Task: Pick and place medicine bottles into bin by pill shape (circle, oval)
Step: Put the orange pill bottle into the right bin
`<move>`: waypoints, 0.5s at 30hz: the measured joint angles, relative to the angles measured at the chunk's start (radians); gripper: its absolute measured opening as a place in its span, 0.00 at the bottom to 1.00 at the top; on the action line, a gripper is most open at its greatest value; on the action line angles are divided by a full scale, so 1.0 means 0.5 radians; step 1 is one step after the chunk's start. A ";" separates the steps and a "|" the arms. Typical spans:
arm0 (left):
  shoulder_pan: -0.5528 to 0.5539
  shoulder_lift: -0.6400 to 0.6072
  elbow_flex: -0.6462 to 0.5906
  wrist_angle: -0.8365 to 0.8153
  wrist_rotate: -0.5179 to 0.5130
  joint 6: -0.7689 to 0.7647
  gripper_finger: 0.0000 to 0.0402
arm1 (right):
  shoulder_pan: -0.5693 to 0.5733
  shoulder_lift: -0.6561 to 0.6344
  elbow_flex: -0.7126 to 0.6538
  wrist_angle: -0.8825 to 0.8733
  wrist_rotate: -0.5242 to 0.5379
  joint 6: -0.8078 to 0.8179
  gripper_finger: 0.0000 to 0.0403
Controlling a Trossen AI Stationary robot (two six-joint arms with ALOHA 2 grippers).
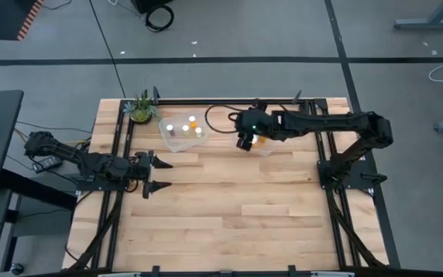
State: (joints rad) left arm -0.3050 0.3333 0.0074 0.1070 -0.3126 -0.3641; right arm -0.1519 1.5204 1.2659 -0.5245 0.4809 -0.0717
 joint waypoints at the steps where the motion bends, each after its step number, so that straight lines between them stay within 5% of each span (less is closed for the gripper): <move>1: 0.000 0.000 0.000 0.000 0.000 0.000 0.92 | -0.022 0.003 -0.001 -0.033 -0.012 0.026 0.56; 15: 0.000 0.001 -0.001 0.000 0.000 -0.001 0.92 | -0.259 0.045 -0.575 0.581 -0.405 0.107 0.56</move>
State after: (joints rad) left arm -0.3050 0.3336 0.0071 0.1070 -0.3126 -0.3645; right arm -0.2811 1.5429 0.9784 -0.2340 0.2782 -0.0181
